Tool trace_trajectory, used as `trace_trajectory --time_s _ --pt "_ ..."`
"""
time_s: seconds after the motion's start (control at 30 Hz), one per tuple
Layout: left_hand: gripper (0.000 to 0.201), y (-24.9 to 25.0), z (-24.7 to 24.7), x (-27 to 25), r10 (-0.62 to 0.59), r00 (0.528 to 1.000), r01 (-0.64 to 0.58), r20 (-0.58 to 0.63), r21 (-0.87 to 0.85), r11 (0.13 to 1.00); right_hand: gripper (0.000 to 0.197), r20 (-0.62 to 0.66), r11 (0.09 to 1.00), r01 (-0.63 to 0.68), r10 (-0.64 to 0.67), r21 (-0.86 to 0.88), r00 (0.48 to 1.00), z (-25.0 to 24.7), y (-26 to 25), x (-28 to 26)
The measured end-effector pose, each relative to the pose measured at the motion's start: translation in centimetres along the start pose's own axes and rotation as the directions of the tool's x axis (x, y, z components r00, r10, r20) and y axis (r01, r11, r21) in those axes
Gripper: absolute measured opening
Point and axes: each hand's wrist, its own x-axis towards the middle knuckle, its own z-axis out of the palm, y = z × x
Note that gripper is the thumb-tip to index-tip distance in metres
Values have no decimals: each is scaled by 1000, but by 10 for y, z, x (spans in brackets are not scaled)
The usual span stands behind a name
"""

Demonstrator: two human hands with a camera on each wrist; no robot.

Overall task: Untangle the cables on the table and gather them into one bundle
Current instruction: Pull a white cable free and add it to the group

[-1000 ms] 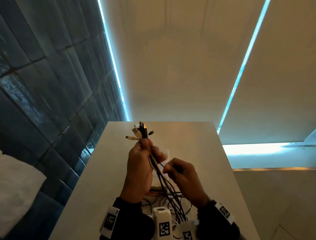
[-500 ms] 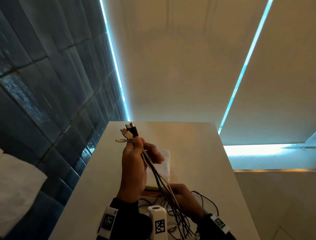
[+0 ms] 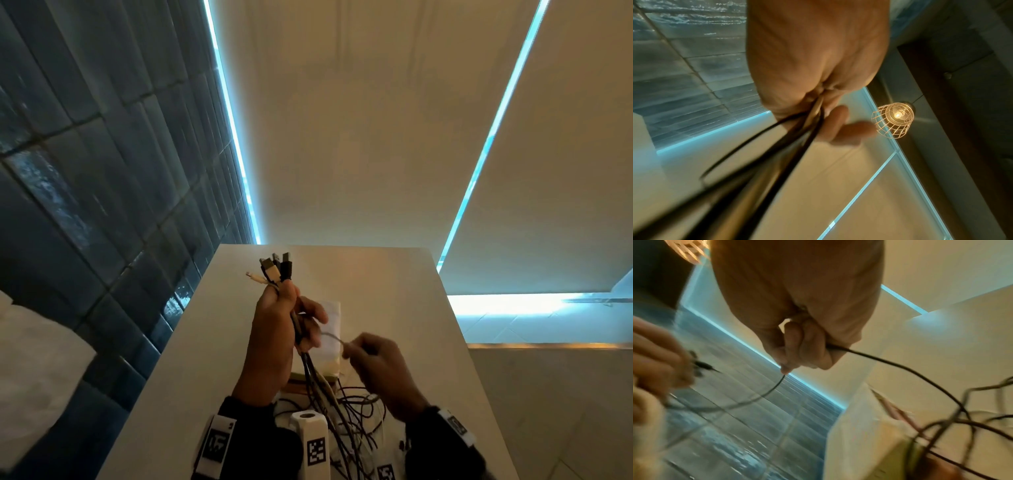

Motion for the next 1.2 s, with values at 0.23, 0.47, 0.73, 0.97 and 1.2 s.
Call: trace_trajectory --time_s 0.23,0.47,0.73,0.97,1.2 --pt "27 0 4 -4 -97 995 99 -22 105 990 21 3 933 236 -246 270 969 5 -67 -11" --pt "32 6 0 -5 -187 971 228 152 -329 916 19 112 910 236 -289 340 951 13 -64 -18" --pt "25 2 4 0 -104 992 126 72 -525 842 23 173 948 145 -199 283 965 16 -34 -17" --pt "32 2 3 -2 -65 998 66 16 -455 888 25 153 978 80 -110 191 982 25 -3 -9" --pt "27 5 -5 -5 -36 998 53 48 -427 903 21 137 994 36 -50 101 989 33 27 0"
